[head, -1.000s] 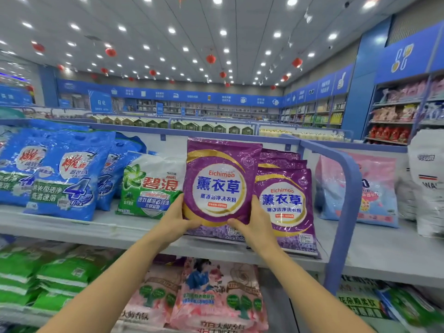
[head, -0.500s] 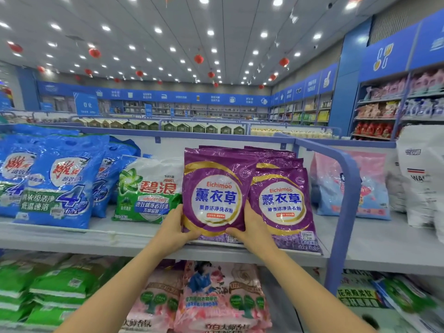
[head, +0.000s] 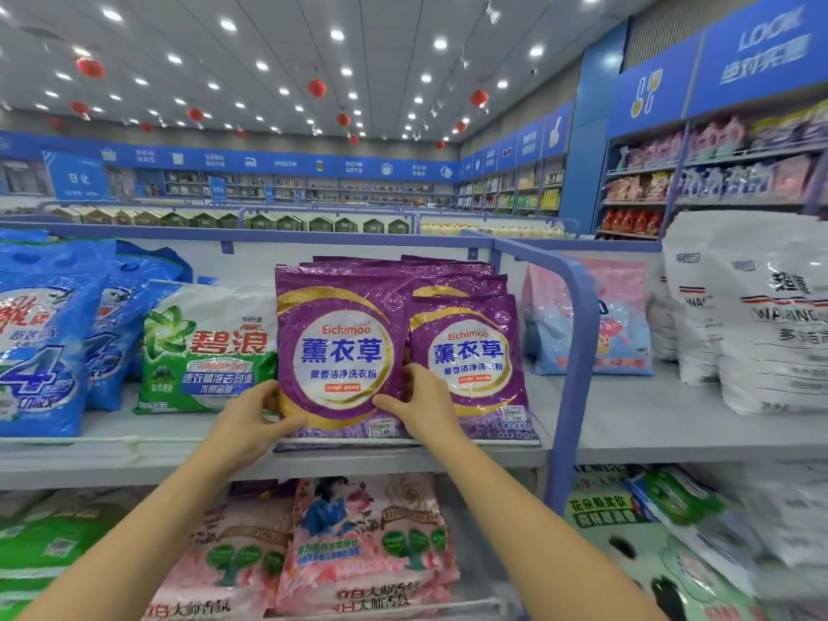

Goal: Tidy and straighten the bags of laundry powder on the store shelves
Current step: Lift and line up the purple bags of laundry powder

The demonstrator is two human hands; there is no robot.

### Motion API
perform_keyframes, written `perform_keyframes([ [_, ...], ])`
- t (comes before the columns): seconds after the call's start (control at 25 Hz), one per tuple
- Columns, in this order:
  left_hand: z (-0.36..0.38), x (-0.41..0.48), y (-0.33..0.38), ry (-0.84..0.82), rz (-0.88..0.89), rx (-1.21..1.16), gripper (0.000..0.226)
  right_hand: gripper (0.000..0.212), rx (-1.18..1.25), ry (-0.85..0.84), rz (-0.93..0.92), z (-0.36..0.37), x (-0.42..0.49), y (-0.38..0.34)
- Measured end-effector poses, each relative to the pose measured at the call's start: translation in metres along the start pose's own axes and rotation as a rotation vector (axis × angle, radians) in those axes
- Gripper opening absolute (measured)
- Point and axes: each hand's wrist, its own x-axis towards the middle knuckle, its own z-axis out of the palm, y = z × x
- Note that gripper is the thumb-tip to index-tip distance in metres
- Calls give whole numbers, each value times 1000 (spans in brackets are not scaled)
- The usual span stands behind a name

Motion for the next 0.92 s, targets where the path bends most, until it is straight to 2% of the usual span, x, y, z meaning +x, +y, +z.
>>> perform_keyframes([
  [0.12,5,-7,7,69,-55,13,40,61,15,59,8,6,-7,2],
  [0.28,13,-22,15,264,-55,109,74,66,25,79,-22,1,-16,1],
  [0.4,21,-37,33,496,152,265,72,66,-149,62,-136,-18,-31,-3],
  [0.48,31,-49,55,529,299,188,65,63,-270,100,-256,-35,-49,-3],
  [0.56,51,-64,83,452,424,60,58,55,-326,154,-322,-57,-74,8],
  [0.64,82,-79,113,315,555,-32,52,51,-368,215,-288,-82,-103,33],
  [0.8,163,-105,157,18,701,-48,45,45,-465,291,-120,-138,-158,105],
  [0.92,229,-118,187,-161,731,13,47,44,-557,289,46,-184,-191,168],
])
